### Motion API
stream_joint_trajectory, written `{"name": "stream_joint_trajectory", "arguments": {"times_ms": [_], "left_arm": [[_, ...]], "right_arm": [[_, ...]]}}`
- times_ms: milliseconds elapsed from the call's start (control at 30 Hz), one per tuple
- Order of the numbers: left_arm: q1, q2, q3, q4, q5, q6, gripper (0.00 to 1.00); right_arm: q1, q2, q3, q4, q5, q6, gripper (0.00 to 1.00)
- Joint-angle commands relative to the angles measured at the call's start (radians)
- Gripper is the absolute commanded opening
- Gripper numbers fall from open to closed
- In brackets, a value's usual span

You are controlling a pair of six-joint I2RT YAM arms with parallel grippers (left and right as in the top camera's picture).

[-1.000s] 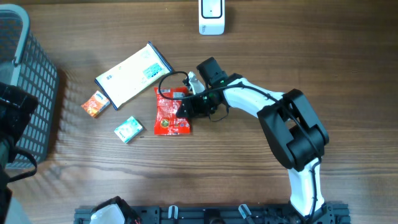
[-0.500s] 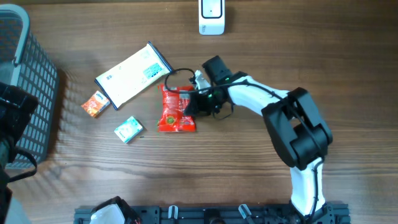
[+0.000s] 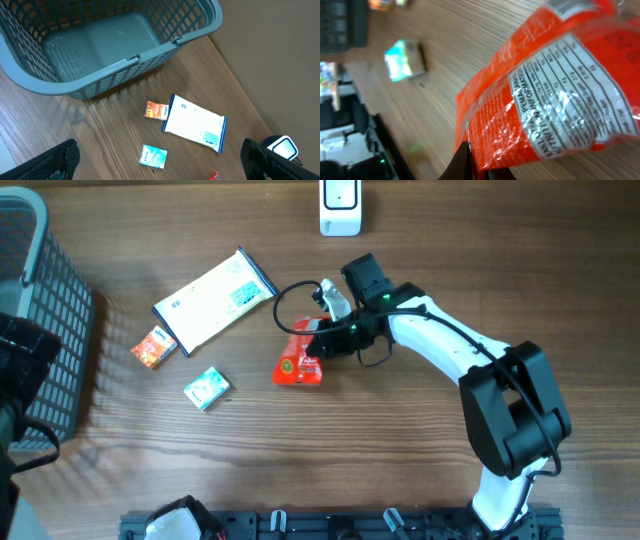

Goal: Scan the item barcode

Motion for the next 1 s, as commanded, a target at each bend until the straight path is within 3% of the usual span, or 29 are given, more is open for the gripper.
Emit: {"name": "stream_joint_trajectory", "arguments": {"times_ms": [0, 300, 367, 433, 467, 667, 733, 967], "left_arm": [[0.007, -0.002, 0.003, 0.003, 0.005, -0.010, 1.00], [0.007, -0.002, 0.003, 0.003, 0.005, -0.010, 1.00], [0.007, -0.002, 0.003, 0.003, 0.005, -0.010, 1.00], [0.007, -0.002, 0.003, 0.003, 0.005, -0.010, 1.00], [0.007, -0.002, 0.003, 0.003, 0.005, -0.010, 1.00], [0.007, -0.002, 0.003, 0.003, 0.005, -0.010, 1.00], [0.007, -0.002, 0.003, 0.003, 0.005, -0.010, 1.00], [0.007, -0.002, 0.003, 0.003, 0.005, -0.010, 1.00]], "right_arm": [[-0.003, 0.008, -0.006, -0.011, 0.112, 0.082, 0.04], [-0.003, 0.050, -0.010, -0.093, 0.174, 0.155, 0.04], [-0.003, 0.062, -0.010, -0.096, 0.174, 0.158, 0.23], [-0.003, 0.066, -0.010, -0.093, 0.175, 0.175, 0.58], [-0.003, 0.066, -0.010, -0.090, 0.174, 0.177, 0.61], [-0.003, 0.066, -0.010, -0.072, 0.175, 0.179, 0.59], [-0.003, 0.066, -0.010, -0.065, 0.175, 0.200, 0.72], [-0.003, 0.066, -0.010, -0.059, 0.174, 0.227, 0.73]]}}
